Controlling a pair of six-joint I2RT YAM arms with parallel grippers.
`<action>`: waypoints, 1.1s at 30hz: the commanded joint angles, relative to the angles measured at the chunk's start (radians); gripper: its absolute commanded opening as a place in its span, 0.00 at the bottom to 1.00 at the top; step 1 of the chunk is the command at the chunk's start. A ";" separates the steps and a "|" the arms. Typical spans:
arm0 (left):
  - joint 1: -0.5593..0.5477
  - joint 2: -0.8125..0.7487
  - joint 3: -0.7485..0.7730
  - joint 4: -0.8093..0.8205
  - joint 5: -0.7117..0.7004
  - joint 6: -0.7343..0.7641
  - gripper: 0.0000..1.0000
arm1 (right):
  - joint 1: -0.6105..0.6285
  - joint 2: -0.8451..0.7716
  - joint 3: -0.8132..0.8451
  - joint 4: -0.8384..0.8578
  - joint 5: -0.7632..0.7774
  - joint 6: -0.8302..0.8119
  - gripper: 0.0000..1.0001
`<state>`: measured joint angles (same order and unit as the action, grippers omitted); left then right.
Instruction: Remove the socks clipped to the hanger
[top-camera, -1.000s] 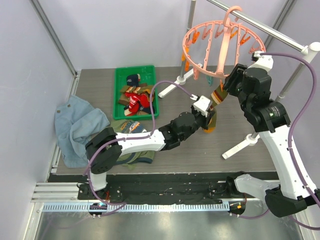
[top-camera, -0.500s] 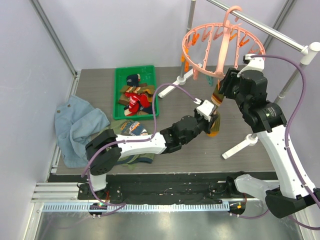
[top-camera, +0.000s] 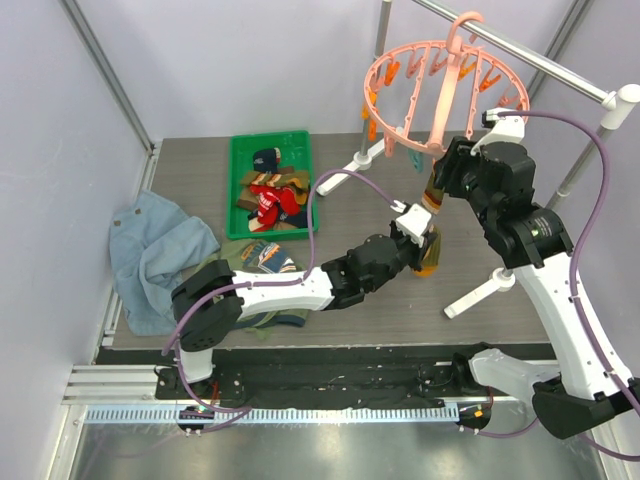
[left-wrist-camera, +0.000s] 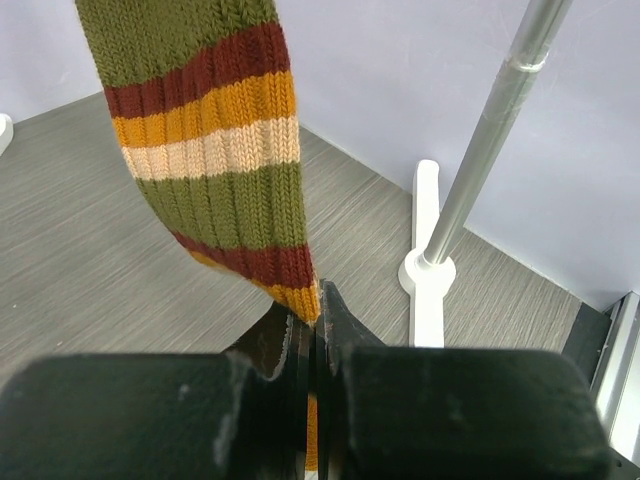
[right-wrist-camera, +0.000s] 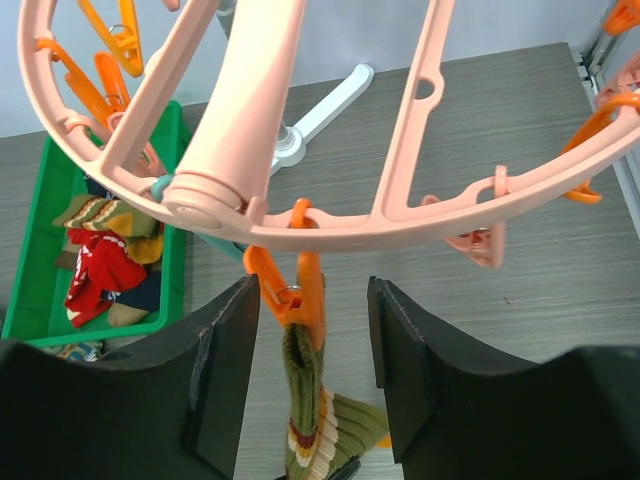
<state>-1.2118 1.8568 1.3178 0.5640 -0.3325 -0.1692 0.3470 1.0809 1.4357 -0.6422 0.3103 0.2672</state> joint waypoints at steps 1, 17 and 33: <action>-0.009 -0.030 0.035 0.040 -0.030 0.027 0.00 | 0.018 -0.022 0.026 0.041 -0.010 0.001 0.55; -0.034 -0.027 0.052 0.037 -0.042 0.057 0.00 | 0.070 0.040 0.051 0.035 0.176 0.010 0.53; -0.037 -0.028 0.044 0.037 -0.068 0.063 0.00 | 0.079 0.014 0.009 0.084 0.220 0.024 0.01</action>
<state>-1.2423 1.8568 1.3281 0.5625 -0.3641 -0.1219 0.4236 1.1252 1.4425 -0.6170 0.5053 0.2859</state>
